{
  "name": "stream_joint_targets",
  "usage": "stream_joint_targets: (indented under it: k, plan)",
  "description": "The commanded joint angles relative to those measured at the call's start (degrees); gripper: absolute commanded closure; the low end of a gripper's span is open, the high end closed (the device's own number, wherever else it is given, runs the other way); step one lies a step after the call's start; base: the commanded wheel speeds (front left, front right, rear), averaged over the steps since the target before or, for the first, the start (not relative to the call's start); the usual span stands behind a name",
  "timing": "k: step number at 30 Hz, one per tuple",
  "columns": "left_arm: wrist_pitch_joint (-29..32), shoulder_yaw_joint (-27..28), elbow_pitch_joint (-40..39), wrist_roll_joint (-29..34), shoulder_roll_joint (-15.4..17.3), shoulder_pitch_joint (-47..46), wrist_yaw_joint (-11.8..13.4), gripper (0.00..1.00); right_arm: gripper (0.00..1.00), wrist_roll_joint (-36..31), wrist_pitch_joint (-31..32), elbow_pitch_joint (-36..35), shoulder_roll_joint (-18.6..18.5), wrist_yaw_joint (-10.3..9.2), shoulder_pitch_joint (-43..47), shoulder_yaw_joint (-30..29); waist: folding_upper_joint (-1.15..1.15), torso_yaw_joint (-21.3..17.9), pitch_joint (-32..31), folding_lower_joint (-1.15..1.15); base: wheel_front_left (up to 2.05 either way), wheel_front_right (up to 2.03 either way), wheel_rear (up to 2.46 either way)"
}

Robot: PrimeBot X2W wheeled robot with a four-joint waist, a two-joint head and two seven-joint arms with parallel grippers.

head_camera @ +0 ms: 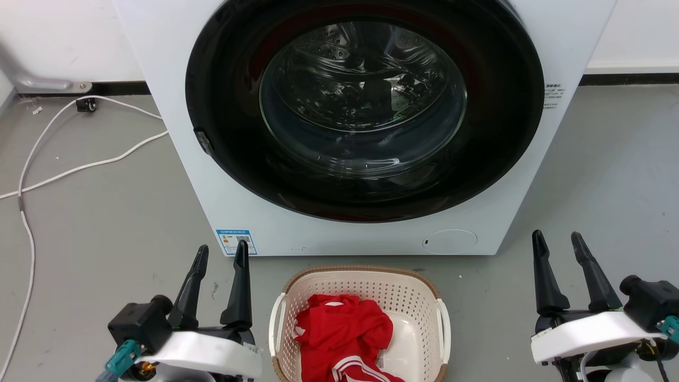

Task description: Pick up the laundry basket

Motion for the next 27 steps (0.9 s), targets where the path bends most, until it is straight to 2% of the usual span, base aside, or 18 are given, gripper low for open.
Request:
stream_joint_targets:
  k: [1,10,16,23,27]
  plan:
    - [-0.46,0.01,-0.28,1.46,0.17,0.07,-0.26,0.0,0.0,-1.8,-0.61,-0.12,-0.11,-0.01,0.06,-0.17,0.0,-0.03,-0.02,0.0,0.0,0.0,0.0]
    - [-1.65,-1.62,1.1,7.59,0.9,0.73,-0.66,0.0,0.0,-6.14,-1.79,0.79,-0.09,-0.01,0.18,-0.34,0.0,-0.25,-0.02,0.0,0.0,0.0,0.0]
    - [-2.43,-3.3,1.64,11.84,1.68,0.76,0.56,0.0,0.0,-8.9,-2.57,0.99,-0.08,-0.01,0.26,-0.46,0.0,-0.35,-0.02,0.0,0.0,0.0,0.0]
    - [-3.23,-5.05,1.81,14.77,2.16,1.02,1.32,0.0,0.0,-11.21,-3.41,1.13,-0.06,-0.01,0.44,-0.36,0.0,-0.44,0.04,0.0,0.0,0.0,0.0]
    - [-3.64,-5.25,2.13,14.83,1.66,1.38,0.67,0.0,0.0,-12.35,-3.77,1.15,-0.06,-0.01,0.48,-0.49,0.0,-0.45,0.02,0.0,0.0,0.0,0.0]
